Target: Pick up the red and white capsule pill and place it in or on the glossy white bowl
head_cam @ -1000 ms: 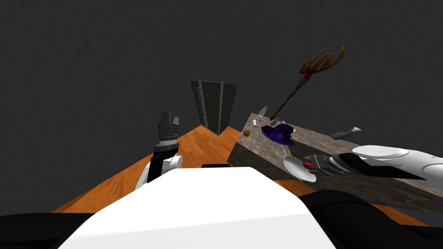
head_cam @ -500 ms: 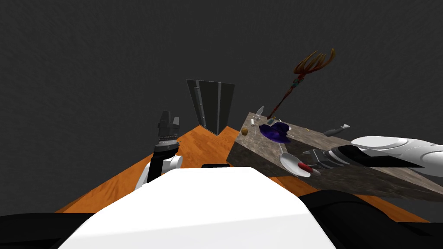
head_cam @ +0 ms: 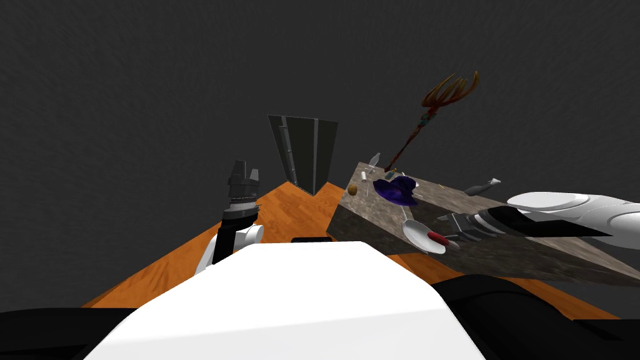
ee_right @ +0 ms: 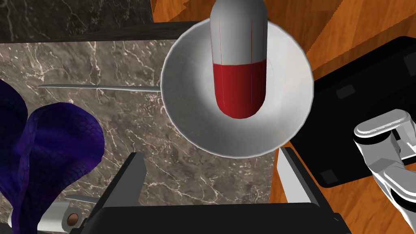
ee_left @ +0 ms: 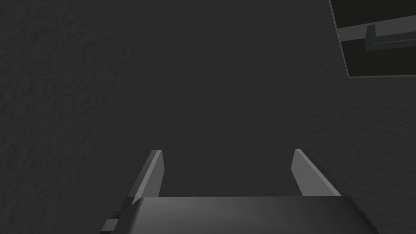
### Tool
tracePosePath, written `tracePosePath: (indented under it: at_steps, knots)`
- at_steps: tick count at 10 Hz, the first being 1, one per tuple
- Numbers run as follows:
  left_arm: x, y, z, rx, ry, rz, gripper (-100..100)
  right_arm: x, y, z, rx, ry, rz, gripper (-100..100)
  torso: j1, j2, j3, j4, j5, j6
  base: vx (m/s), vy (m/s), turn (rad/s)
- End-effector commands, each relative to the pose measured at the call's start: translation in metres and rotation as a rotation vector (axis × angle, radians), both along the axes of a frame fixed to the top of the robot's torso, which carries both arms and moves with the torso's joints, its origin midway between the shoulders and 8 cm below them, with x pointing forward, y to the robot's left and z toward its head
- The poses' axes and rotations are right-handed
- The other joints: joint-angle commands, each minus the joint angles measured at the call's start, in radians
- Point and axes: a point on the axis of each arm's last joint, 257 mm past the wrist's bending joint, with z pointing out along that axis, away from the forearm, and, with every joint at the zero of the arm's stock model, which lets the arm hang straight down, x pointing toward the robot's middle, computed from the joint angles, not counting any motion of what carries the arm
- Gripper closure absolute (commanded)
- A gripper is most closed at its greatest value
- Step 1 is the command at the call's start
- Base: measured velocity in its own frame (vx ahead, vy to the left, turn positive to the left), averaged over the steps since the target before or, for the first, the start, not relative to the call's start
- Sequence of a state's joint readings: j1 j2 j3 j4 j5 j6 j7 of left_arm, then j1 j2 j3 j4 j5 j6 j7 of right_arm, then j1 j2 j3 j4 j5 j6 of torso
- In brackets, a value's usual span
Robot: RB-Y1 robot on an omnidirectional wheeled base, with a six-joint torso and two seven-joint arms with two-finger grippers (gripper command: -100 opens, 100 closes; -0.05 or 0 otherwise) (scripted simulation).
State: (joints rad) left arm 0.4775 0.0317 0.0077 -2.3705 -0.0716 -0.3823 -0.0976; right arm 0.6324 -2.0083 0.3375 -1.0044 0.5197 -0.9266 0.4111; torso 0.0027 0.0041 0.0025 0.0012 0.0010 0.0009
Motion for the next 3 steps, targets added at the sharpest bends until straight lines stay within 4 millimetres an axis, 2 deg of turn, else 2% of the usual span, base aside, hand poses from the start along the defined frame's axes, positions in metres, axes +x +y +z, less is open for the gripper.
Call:
tracePosePath:
  at_steps: [1,3]
  knots:
    - [0.0000,0.0000,0.0000,0.000,0.000,0.000,0,0.0000,0.0000,0.0000,0.000,0.000,0.000,0,0.000,0.000,0.000,0.000,0.000,0.000,0.000,0.000,0.000]
    - [0.0000,0.0000,0.0000,0.000,0.000,0.000,0,0.0000,0.0000,0.0000,0.000,0.000,0.000,0,0.000,0.000,0.000,0.000,0.000,0.000,0.000,0.000,0.000]
